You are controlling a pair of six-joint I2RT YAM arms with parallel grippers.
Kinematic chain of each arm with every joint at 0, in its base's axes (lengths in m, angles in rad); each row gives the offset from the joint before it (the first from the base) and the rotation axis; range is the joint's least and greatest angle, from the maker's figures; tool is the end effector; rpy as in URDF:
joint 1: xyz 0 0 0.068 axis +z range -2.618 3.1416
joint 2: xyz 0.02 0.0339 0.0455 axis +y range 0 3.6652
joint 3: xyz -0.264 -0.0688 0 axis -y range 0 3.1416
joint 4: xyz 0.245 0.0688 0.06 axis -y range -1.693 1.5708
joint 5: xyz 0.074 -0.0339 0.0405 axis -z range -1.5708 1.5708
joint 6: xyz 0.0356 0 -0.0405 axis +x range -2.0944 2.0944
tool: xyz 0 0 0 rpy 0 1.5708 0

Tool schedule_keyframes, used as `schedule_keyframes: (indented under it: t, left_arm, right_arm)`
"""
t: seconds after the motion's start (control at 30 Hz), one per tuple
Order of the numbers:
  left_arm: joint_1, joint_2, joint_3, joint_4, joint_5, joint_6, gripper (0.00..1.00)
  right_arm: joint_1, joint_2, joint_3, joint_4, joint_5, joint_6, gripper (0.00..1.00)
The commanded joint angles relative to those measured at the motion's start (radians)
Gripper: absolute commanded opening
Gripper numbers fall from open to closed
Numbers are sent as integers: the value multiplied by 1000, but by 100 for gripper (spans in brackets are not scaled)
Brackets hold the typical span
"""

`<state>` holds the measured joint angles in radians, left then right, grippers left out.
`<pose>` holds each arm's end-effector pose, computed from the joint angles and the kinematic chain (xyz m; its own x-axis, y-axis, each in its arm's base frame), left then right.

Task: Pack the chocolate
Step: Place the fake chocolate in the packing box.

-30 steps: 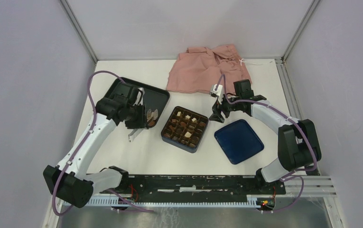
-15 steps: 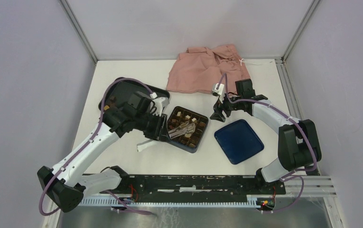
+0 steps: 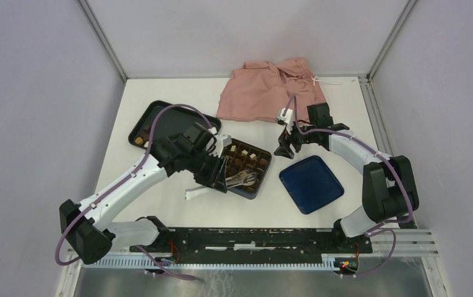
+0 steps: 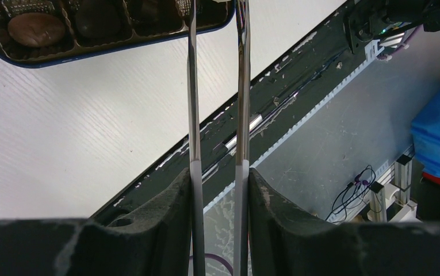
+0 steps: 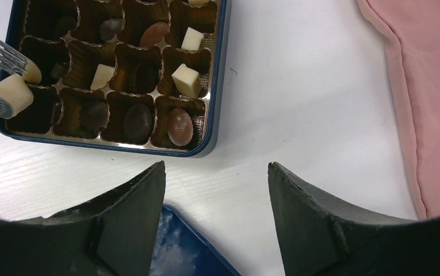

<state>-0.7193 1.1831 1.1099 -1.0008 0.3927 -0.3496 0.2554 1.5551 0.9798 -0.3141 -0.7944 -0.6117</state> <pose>0.1564 -0.1551 0.3059 -0.8768 0.3473 -0.3325 0.4743 0.7385 -0.4793 0.2997 0.1045 0.2177 -0.2639 -0.4848 -0.8339 -0.9324 0.3494 0.0919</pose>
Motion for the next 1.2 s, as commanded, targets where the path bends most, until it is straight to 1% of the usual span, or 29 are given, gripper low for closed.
schedule_keyframes:
  t: [0.0,0.17,0.53,0.63,1.17]
  left_arm:
    - [-14,11,23,29,-3,-11,9]
    - [-22,21,21,29,-4,-8,11]
    - [-29,30,1,25,-21,-7,29]
    - [-32,33,1,24,-21,-3,36]
    - [-48,47,-10,25,-28,-1,42]
  right_arm:
    - [-5,-13,40,10,-29,-14,71]
    - [-5,-13,40,10,-31,-14,71]
    - [-4,-14,40,9,-31,-14,71]
    - [-5,-14,40,8,-31,-15,71]
    - [-7,-13,40,8,-31,-15,71]
